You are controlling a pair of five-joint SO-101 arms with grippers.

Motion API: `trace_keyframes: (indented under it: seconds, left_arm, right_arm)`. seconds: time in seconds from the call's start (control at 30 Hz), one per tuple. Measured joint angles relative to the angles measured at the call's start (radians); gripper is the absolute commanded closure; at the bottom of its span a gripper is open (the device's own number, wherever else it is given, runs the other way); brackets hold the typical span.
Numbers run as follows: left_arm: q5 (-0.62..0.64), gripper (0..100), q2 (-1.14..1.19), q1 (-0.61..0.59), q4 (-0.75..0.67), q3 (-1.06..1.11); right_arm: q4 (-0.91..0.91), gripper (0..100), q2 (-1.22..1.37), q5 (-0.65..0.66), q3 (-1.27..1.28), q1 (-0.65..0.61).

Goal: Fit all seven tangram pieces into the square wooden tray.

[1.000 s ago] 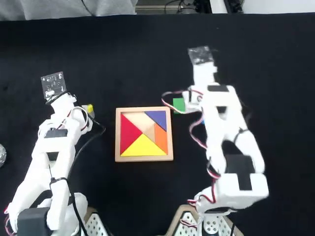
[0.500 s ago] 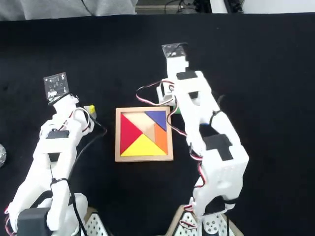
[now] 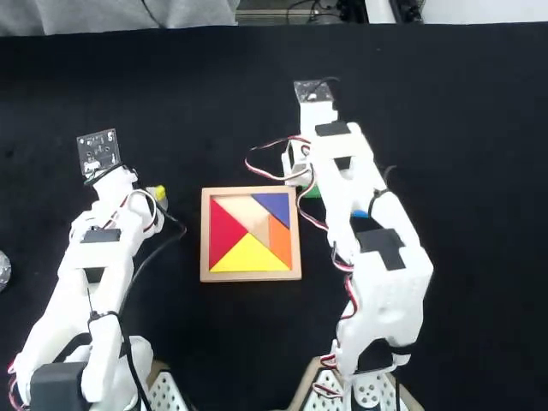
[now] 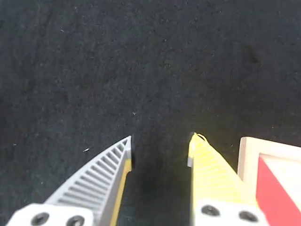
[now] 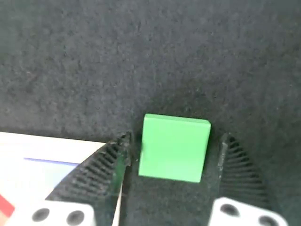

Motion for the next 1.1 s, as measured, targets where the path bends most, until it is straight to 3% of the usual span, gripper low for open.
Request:
trace_keyframes:
  seconds: [0.27,0.53,0.63,0.8,1.1]
  left_arm:
    - [0.000,80,0.000,0.005,0.000,0.000]
    - [0.000,80,0.000,0.005,0.000,0.000]
    - [0.000,80,0.000,0.005,0.000,0.000]
    - [0.000,80,0.000,0.005,0.000,0.000]
    - [0.000,80,0.000,0.005,0.000,0.000]
  right_arm:
    - [0.075,89.9,0.084,0.031,-0.126,0.005]
    - [0.118,90.7,0.063,0.035,-0.143,0.038]
    - [0.178,90.7,-0.017,0.095,-0.141,0.032]
    - [0.189,90.7,-0.149,0.256,-0.069,-0.104]
    - [0.071,90.7,-0.161,0.285,0.061,-0.241]
